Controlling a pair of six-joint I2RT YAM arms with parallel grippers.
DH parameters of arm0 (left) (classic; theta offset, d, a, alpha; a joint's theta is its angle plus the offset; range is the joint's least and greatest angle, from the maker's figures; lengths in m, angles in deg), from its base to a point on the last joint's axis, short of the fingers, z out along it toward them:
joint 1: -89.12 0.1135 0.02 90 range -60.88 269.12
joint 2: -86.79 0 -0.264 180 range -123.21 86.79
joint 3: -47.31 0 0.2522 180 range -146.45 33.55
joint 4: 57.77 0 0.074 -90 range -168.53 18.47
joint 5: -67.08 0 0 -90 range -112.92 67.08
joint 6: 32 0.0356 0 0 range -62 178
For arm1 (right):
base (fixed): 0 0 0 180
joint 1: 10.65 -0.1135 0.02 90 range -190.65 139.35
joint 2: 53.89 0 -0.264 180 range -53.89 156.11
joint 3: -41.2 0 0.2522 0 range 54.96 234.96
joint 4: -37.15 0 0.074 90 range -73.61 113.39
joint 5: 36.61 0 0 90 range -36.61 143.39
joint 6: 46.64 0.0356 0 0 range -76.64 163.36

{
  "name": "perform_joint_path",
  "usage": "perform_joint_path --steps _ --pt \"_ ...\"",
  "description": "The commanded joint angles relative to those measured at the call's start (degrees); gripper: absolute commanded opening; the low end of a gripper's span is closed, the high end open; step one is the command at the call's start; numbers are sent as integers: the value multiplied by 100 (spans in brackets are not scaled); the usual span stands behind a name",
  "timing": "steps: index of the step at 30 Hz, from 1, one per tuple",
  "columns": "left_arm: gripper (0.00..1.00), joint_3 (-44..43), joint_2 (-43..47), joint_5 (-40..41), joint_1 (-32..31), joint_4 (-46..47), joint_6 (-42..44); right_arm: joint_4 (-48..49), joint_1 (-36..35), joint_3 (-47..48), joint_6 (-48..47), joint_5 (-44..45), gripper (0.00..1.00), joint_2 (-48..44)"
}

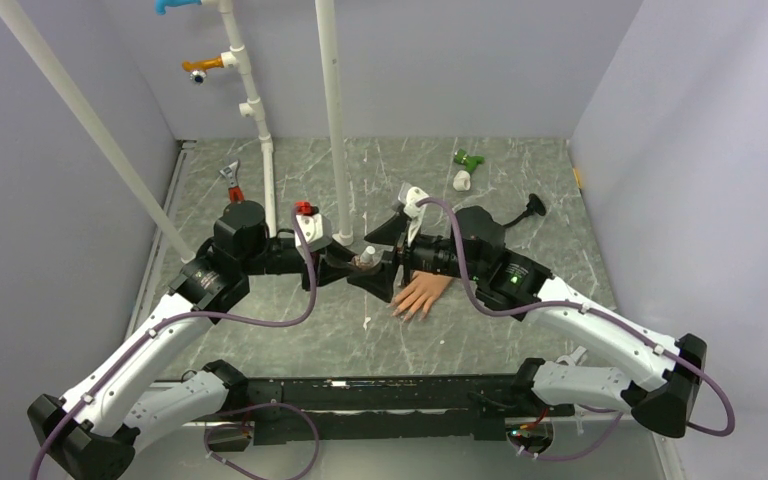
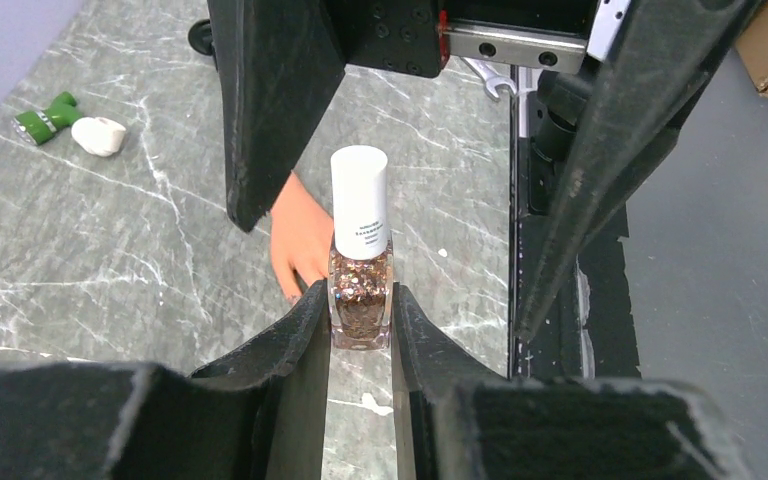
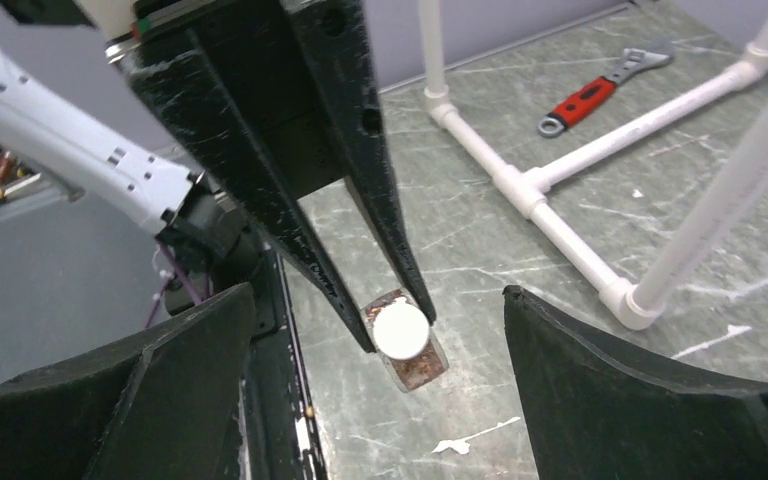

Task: Paint the nails
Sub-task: Unscrew the nail polish bottle.

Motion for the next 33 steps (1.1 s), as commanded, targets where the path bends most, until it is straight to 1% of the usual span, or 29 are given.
perform_joint_path --steps 1,4,6,8,13,17,22,24,30,33 --pt "0 -204 57 110 -16 362 -46 236 -22 211 623 1032 99 -232" --pt "0 -183 65 399 -23 429 -151 231 -21 255 1023 1747 100 -320" --pt "0 -151 78 627 -23 524 -223 151 -21 297 1265 2424 99 -366" --pt "0 -132 71 848 -21 582 -299 110 -32 355 1406 2748 99 -346" --pt "0 -121 -10 1250 -23 661 -455 141 -52 546 1673 3064 93 -101" --pt "0 -46 3 1730 -23 770 -580 127 -109 699 1895 3384 90 134" --pt "0 14 47 2254 -23 862 -668 270 -205 839 2036 3414 83 402" --pt "0 13 44 2312 -17 855 -675 270 -282 967 2047 3526 78 548" --pt "0 -20 24 2301 -22 819 -657 491 -384 1115 1927 3640 71 885" --pt "0 -11 27 2332 -23 813 -654 508 -416 1158 1879 3694 64 984"
